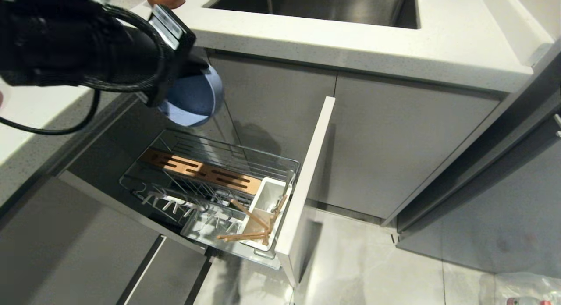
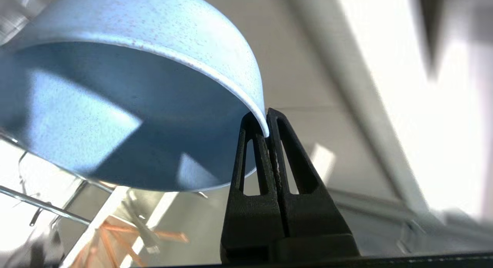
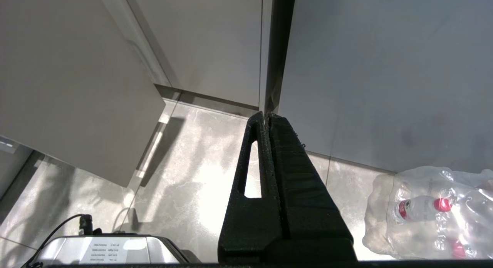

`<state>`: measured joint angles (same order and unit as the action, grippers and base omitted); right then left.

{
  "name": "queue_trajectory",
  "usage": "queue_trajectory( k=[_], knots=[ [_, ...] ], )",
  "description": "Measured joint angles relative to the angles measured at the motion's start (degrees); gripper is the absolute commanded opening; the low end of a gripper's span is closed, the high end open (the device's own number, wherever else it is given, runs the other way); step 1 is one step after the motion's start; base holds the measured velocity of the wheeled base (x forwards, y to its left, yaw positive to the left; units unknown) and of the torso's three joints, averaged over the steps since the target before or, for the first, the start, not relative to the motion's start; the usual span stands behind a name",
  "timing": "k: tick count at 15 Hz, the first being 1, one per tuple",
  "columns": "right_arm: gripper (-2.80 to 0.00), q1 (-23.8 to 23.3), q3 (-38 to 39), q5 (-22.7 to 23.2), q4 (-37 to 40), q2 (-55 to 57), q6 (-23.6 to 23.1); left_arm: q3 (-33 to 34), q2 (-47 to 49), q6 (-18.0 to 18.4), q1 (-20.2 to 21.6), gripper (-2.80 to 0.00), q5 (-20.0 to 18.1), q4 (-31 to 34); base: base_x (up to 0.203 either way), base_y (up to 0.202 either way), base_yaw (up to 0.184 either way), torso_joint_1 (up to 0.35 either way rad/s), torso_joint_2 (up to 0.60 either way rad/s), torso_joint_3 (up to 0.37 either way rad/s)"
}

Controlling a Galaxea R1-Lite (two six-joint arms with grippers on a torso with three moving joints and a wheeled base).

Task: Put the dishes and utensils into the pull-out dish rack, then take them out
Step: Take the bowl out of the cupboard

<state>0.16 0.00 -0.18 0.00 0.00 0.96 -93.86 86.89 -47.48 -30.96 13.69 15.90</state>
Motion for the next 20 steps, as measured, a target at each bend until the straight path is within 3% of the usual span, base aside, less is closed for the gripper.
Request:
queue_trajectory(
  k=[3,5,7,9,13,16,20],
  knots=[
    [-2.8,0.0,0.0,0.0,0.0,0.0,0.0,-0.6,-8.4,9.4,-1.8,-2.8,1.9,0.5,0.0,0.0,0.0,0.0,0.0,0.0],
    [-2.8,0.0,0.0,0.0,0.0,0.0,0.0,-2.7,-12.7,19.0,-1.1,-2.8,6.5,2.4,0.0,0.0,0.0,0.0,0.0,0.0],
    [-2.8,0.0,0.0,0.0,0.0,0.0,0.0,-5.1,-15.6,26.7,3.9,-2.8,9.0,4.4,0.0,0.0,0.0,0.0,0.0,0.0],
    [-2.8,0.0,0.0,0.0,0.0,0.0,0.0,-8.6,-17.5,31.2,11.9,-2.8,9.5,8.8,0.0,0.0,0.0,0.0,0.0,0.0],
    [-2.8,0.0,0.0,0.0,0.0,0.0,0.0,-16.4,-18.2,35.4,29.1,-2.8,9.5,22.3,0.0,0.0,0.0,0.0,0.0,0.0],
    [-2.8,0.0,0.0,0.0,0.0,0.0,0.0,-18.1,-15.6,36.8,39.8,-2.8,8.3,26.2,0.0,0.0,0.0,0.0,0.0,0.0],
    [-2.8,0.0,0.0,0.0,0.0,0.0,0.0,-18.8,-9.5,37.2,53.1,-2.8,-1.1,31.6,0.0,0.0,0.0,0.0,0.0,0.0]
  ],
)
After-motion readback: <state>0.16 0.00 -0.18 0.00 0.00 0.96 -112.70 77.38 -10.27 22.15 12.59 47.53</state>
